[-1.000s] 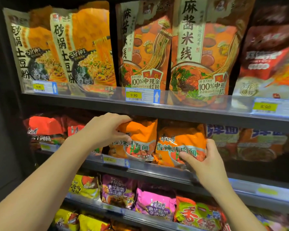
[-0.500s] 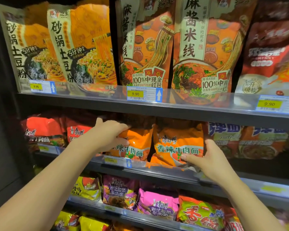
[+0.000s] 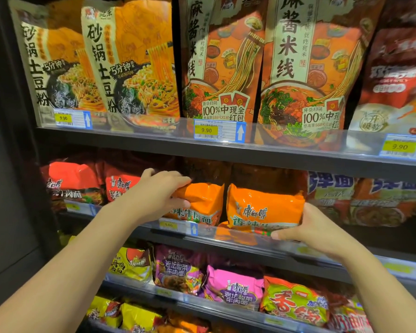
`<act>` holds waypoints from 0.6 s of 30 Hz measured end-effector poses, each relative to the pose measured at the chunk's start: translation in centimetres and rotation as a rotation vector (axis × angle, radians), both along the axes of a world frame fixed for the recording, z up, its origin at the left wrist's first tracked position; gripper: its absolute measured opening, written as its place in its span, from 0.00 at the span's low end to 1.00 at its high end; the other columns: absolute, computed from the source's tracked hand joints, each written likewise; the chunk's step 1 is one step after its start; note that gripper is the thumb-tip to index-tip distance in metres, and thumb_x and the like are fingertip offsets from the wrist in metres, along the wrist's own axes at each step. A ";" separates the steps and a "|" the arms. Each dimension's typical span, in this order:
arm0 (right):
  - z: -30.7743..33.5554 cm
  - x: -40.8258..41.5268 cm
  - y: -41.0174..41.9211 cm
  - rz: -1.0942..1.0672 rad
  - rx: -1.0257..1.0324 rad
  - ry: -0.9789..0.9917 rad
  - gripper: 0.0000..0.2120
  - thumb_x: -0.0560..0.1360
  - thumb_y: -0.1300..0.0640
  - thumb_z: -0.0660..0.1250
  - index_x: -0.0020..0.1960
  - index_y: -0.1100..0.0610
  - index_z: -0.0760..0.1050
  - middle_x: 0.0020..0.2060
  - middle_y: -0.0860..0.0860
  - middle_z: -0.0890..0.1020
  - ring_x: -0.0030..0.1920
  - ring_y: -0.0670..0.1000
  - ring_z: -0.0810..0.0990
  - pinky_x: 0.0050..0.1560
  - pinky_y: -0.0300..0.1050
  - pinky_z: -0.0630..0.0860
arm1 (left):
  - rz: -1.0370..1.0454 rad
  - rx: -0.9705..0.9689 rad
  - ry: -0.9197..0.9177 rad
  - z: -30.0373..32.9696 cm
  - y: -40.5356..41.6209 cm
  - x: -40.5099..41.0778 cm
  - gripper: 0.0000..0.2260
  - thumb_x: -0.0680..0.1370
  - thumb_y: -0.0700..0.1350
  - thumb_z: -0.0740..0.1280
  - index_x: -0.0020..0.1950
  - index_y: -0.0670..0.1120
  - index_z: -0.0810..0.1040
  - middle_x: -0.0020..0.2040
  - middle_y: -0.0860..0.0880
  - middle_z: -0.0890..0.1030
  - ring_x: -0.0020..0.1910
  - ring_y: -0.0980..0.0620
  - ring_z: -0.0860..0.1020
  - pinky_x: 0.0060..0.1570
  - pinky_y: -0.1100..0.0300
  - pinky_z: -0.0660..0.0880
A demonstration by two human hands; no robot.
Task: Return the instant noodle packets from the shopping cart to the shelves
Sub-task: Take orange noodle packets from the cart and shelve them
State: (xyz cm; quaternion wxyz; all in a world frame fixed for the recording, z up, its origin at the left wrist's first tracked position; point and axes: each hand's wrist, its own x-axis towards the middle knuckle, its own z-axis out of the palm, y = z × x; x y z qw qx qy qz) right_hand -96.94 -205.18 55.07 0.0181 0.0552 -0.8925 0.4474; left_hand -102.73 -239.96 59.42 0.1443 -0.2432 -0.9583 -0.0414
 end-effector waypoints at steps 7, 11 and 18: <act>0.6 0.7 0.6 -0.062 -0.062 -0.003 0.31 0.62 0.53 0.84 0.59 0.51 0.72 0.54 0.47 0.85 0.51 0.46 0.86 0.47 0.40 0.82 | 0.033 0.004 0.003 0.5 -0.1 1.0 0.31 0.79 0.61 0.69 0.79 0.55 0.65 0.70 0.56 0.72 0.71 0.52 0.69 0.76 0.42 0.50; 0.9 1.4 0.5 -0.073 -0.091 0.024 0.33 0.60 0.51 0.84 0.60 0.50 0.72 0.56 0.46 0.84 0.50 0.42 0.86 0.47 0.39 0.83 | 0.023 -0.007 -0.014 0.9 0.4 1.5 0.35 0.77 0.62 0.70 0.80 0.56 0.62 0.74 0.56 0.71 0.74 0.53 0.68 0.77 0.43 0.48; 2.1 2.9 0.5 -0.159 0.149 0.162 0.55 0.57 0.35 0.82 0.77 0.44 0.61 0.67 0.41 0.74 0.66 0.46 0.76 0.65 0.47 0.75 | -0.005 0.012 0.056 1.2 1.6 3.0 0.38 0.75 0.64 0.72 0.81 0.59 0.60 0.76 0.58 0.68 0.75 0.56 0.65 0.78 0.47 0.47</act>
